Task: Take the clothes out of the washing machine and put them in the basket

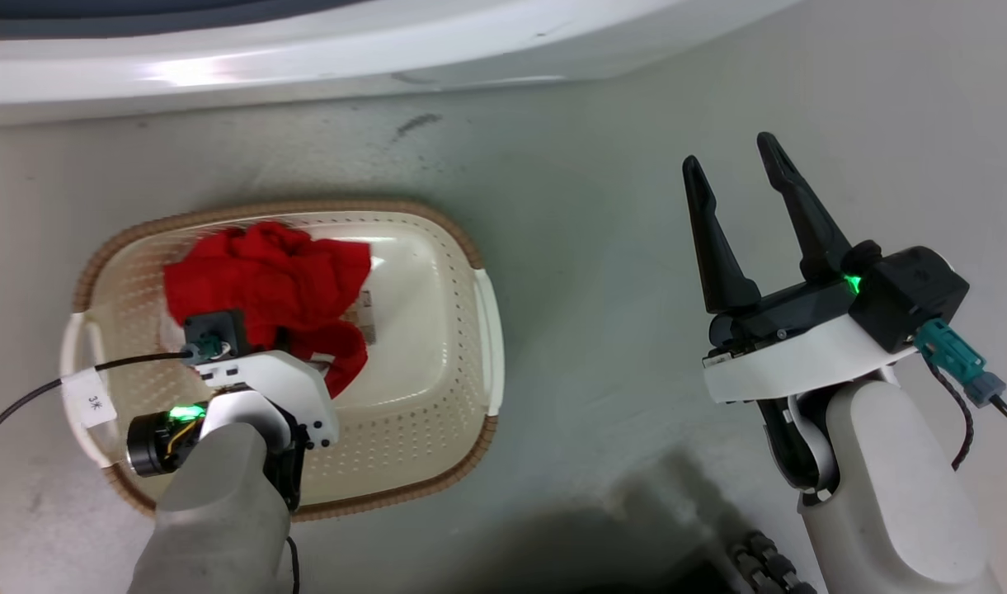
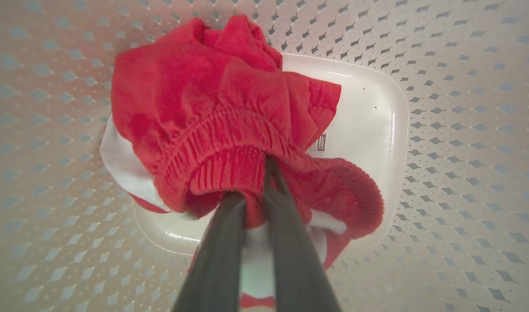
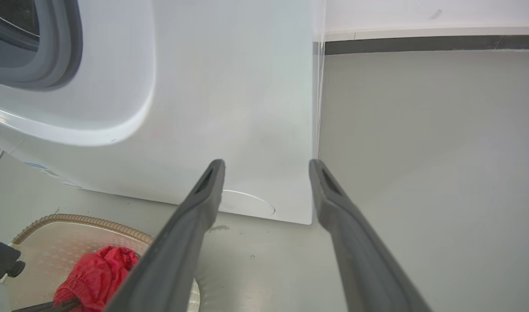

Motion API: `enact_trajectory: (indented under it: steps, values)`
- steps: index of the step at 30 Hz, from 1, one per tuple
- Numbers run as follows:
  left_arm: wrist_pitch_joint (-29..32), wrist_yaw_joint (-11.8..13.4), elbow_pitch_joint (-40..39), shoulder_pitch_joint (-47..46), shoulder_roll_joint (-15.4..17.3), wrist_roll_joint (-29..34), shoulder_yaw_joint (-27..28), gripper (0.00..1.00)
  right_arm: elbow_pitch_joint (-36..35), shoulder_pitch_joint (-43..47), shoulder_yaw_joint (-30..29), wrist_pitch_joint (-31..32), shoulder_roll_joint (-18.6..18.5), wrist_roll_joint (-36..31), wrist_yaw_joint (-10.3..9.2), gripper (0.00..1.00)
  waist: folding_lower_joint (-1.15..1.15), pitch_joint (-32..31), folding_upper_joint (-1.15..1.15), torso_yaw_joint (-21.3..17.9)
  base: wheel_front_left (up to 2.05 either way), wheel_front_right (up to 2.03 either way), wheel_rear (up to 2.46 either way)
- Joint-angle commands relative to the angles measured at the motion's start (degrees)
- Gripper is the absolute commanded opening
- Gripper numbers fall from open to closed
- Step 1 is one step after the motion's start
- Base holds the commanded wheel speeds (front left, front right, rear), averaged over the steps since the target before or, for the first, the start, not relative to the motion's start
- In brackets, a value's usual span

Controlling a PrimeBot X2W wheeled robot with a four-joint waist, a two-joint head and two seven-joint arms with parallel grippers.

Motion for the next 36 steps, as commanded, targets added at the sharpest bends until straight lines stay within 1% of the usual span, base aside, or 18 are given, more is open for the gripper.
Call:
enact_trajectory:
  steps: [1, 6, 7, 8, 12, 18, 21, 22, 27, 32, 36]
  values:
    - [0.47, 0.43, 1.19, -0.75, 0.5, -0.38, 0.15, 0.0, -0.22, -1.13, 0.12, -0.24, 0.03, 0.39, -0.04, 1.0, -0.02, 1.3, 0.0, -1.36, 0.0, 0.0, 0.0]
    - [0.84, 0.33, 2.25, -0.89, 0.62, -0.99, 0.22, 0.0, 0.19, -1.16, -0.26, -0.24, 0.04, 0.42, -0.03, 1.0, -0.02, 0.81, 0.0, -1.39, 0.0, 0.0, 0.0]
    - [0.7, 0.16, 2.45, -0.56, 0.51, -1.01, 0.19, 0.49, 0.45, -1.01, -0.52, -0.24, 0.03, 0.25, -0.03, 1.0, -0.02, 0.33, 0.0, -1.21, 0.0, 0.0, 0.0]
    - [0.52, -0.04, 2.58, -0.23, 0.38, -1.22, 0.18, 1.0, 0.66, -0.87, -0.74, -0.24, 0.03, 0.04, -0.03, 1.0, -0.02, -0.32, 0.0, -0.99, 0.0, 0.0, 0.0]
    - [-0.16, -0.42, 2.85, 1.3, -0.74, -1.57, -0.05, 1.0, 1.82, 0.73, -1.68, -0.24, 0.01, -0.85, -0.04, 1.0, -0.02, -4.91, 0.0, 0.29, 0.0, 0.0, 0.0]
    - [-0.98, -1.2, 2.01, 4.93, -2.23, -1.25, -1.24, 1.0, 3.09, 4.36, -4.1, -0.24, 0.0, -2.56, -0.04, 1.0, -0.02, -14.64, 0.0, 2.8, 0.0, 0.0, 0.0]
    - [-1.07, -1.26, -2.37, 7.73, -2.81, -1.0, -1.28, 1.0, 3.29, 6.58, -5.81, -0.24, 0.01, -3.12, -0.03, 1.0, -0.02, -19.1, 0.0, 4.16, 0.0, 0.0, 0.0]
    - [-1.0, -1.09, -7.74, 11.35, -3.25, -0.77, -0.82, 1.0, 3.05, 8.45, -7.23, -0.24, 0.0, -3.94, -0.03, 1.0, -0.02, -23.01, 0.0, 5.41, 0.0, 0.0, 0.0]
    - [-1.01, -1.47, -16.86, 16.41, -3.58, 0.29, -0.16, 1.0, 2.69, 11.92, -9.83, -0.24, -0.01, -5.11, -0.04, 1.0, -0.02, -28.88, 0.0, 8.09, 0.0, 0.0, 0.0]
    - [-1.01, -1.69, -24.93, 19.13, -3.76, 1.65, -0.61, 1.0, 2.19, 14.45, -11.71, -0.13, 0.0, -5.95, -0.04, 1.0, -0.02, -32.24, 0.0, 10.08, 0.0, 0.0, 0.0]
    - [-1.02, -1.78, -30.29, 18.82, -3.78, 2.22, -1.89, 1.0, 0.73, 15.73, -12.82, 0.42, 0.0, -6.57, -0.04, 1.0, -0.02, -33.31, 0.0, 11.06, 0.0, 0.0, 0.0]
